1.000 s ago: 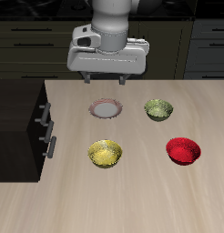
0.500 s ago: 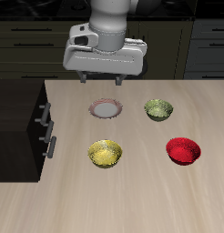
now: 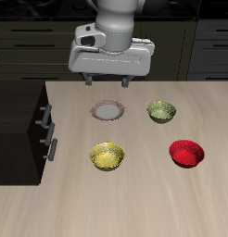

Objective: Place the red bowl on top of the wooden cabinet

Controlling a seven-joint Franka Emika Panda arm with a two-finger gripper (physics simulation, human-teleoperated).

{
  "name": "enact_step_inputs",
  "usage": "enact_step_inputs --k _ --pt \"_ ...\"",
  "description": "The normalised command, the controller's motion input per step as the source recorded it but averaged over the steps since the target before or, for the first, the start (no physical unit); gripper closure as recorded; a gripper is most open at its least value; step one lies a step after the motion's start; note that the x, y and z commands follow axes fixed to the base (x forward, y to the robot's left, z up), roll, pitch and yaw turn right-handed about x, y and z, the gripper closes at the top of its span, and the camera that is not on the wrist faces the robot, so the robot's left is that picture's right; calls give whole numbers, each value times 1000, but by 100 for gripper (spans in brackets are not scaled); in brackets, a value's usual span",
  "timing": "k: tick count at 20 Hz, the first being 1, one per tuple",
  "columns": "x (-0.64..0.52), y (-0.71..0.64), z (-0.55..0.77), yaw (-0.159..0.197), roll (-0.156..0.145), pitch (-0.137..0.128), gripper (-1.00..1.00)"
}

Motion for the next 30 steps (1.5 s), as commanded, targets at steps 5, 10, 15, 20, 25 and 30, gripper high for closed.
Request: enact_step_inputs --k 5,10,15,20,25,30 --pt "49 338 39 11 54 -14 -100" --pt "91 267 36 -8 33 3 -100" --pt "131 387 38 12 22 -13 -100" --pt "56 256 29 -13 29 -3 -100" --pt "23 213 -51 -6 26 11 -100" --pt "-11 191 -31 -19 12 4 -100"
